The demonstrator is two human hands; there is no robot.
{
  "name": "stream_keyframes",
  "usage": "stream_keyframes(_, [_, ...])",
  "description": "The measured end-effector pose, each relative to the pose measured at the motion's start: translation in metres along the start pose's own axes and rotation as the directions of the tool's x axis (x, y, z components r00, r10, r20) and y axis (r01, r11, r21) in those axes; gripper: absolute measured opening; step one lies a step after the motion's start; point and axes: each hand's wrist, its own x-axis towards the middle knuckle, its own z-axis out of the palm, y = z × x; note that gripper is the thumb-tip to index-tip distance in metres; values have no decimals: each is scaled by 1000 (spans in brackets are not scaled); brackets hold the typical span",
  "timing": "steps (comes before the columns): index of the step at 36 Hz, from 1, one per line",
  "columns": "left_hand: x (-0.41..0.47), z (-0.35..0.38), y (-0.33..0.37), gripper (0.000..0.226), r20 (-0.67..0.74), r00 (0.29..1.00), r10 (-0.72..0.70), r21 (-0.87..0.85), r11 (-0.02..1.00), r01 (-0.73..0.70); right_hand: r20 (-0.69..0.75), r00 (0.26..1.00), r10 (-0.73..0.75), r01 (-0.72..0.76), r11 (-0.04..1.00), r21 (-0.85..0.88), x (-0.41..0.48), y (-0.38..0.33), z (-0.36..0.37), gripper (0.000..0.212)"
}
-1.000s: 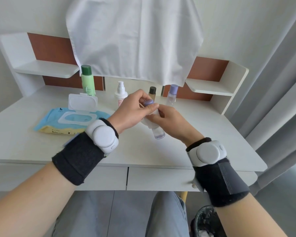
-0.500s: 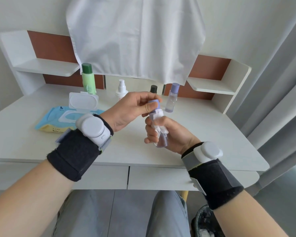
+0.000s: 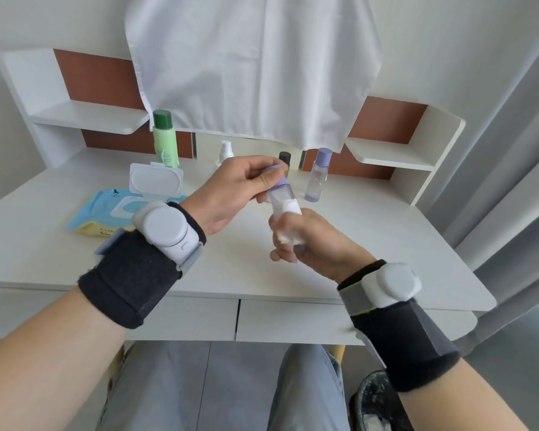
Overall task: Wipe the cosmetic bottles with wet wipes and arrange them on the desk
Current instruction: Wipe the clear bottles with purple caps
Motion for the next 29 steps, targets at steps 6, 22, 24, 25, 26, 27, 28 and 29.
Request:
stream_keyframes(6, [-1, 2, 7, 21, 84, 995, 55, -71, 996, -49, 209, 978, -22, -74, 895, 440, 0, -2, 5, 13])
stream_keyframes(22, [8, 7, 2, 7, -380, 922, 74, 124, 992, -28, -494, 796, -351, -41, 782, -622, 8, 5, 16, 22])
stream_keyframes(24, [4, 4, 0, 6, -280, 959, 52, 96, 995, -26, -438, 877, -198, 3, 913, -408, 5, 2, 11, 30])
stream_keyframes(25, [2, 0, 0, 8, -225, 973, 42, 72, 997, -27, -350, 931, -104, -5, 955, -296, 3, -1, 10, 31])
stream_keyframes(26, [1, -1, -1, 10, -169, 985, 34, 43, 999, -27, -246, 969, -21, -30, 979, -204, 0, -5, 6, 30])
stream_keyframes(27, [-1, -3, 0, 13, -118, 992, 31, 17, 999, -29, -145, 988, 48, -67, 990, -127, -1, -7, 4, 25])
stream_keyframes(28, [-1, -4, 0, 14, -68, 997, 38, 3, 999, -38, -58, 994, 95, -99, 993, -66, -2, -9, 1, 20])
stream_keyframes(29, [-3, -4, 1, 14, -20, 998, 52, 1, 999, -52, 14, 992, 127, -127, 992, -20, -3, -9, 1, 15])
